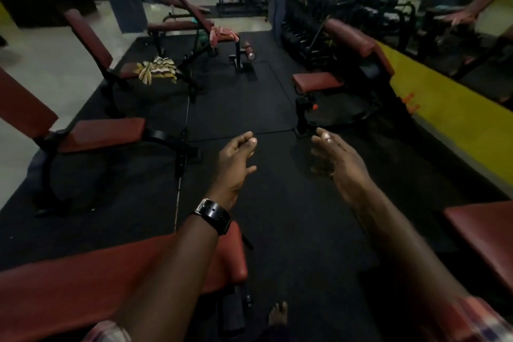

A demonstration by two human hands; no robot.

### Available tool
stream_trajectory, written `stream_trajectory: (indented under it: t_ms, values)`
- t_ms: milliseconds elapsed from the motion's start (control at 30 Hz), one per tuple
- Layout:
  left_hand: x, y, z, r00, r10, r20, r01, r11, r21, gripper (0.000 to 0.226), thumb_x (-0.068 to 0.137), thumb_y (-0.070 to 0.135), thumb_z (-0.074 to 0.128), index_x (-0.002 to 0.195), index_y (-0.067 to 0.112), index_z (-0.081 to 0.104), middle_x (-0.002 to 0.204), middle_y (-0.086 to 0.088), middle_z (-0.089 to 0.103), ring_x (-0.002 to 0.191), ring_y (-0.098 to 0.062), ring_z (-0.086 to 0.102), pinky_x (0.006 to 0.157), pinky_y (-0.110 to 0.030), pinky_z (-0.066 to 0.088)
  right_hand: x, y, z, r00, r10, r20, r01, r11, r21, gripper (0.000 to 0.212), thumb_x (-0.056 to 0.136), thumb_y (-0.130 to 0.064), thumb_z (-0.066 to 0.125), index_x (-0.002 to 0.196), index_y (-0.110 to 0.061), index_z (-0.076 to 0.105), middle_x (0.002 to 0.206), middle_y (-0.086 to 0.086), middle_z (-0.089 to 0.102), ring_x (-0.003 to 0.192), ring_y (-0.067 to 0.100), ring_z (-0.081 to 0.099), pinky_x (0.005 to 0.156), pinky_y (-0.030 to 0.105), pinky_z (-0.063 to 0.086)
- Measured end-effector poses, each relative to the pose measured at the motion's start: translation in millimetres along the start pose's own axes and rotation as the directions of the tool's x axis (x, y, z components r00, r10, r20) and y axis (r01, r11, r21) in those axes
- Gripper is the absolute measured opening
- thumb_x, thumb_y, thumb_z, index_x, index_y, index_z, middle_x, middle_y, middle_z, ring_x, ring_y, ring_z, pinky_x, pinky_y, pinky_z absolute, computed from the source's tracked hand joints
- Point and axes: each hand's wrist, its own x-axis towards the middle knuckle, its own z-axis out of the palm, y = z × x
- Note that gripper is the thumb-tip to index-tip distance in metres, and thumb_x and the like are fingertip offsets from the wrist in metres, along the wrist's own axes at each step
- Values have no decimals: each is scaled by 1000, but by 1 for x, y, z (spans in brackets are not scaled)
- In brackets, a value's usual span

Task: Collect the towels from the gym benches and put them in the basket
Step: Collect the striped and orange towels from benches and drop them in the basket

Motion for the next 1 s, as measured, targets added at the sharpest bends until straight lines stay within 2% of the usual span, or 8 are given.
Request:
stream_trajectory:
  t_ms: [67,167,233,400,633,733,833,1000]
  values:
    - [67,4,17,999,-27,-23,26,999,-25,33,98,24,54,130,20,56,129,1,59,122,-18,54,98,-44,49,66,-4,-1,1000,28,1,-28,999,-28,18,98,-37,50,113,-41,59,126,2,63,117,15,58,95,43,51]
    - [154,11,35,999,-11,-49,9,999,-49,39,98,25,54,136,20,52,132,2,58,123,-16,54,99,-43,49,155,-11,7,998,24,54,-22,999,-33,17,98,-37,50,111,-43,60,114,-16,65,105,2,61,79,24,52]
    - [203,16,44,997,-20,-76,16,998,-58,41,98,25,54,138,21,51,131,3,58,122,-15,54,98,-42,49,212,-15,14,995,37,89,-33,998,-46,17,98,-39,50,110,-45,60,110,-19,65,95,-2,62,69,18,52]
    - [320,20,47,991,-12,-137,8,999,-34,41,97,28,55,138,25,51,134,5,58,122,-13,54,97,-39,50,350,-17,42,987,39,158,-40,999,1,20,98,-36,50,115,-42,59,113,-13,63,103,6,60,84,37,54]
    - [494,17,47,961,16,-277,-25,999,-29,36,96,27,56,132,29,55,134,4,60,122,-13,55,91,-37,52,547,-15,69,962,-1,274,-7,1000,27,32,100,-34,48,131,-30,56,132,-6,58,118,13,57,90,40,54]
    - [568,26,49,934,-8,-358,-9,999,-47,39,97,25,55,136,25,53,123,8,63,120,-15,56,87,-35,52,638,-26,82,946,20,324,-23,1000,6,33,100,-35,48,132,-28,55,135,-5,57,117,11,58,96,41,52]
    - [641,37,46,920,-34,-389,17,999,-48,38,100,22,50,138,25,49,116,12,60,121,-16,53,84,-35,49,722,-35,103,932,30,361,-45,998,33,33,100,-34,49,131,-27,56,136,-3,57,117,12,58,91,39,53]
    - [731,34,32,875,31,-484,-91,991,-101,22,98,20,51,111,34,61,115,11,64,108,-11,59,83,-32,48,828,-29,154,899,48,435,-68,997,31,35,100,-32,50,133,-24,56,136,-1,56,118,13,58,91,41,54]
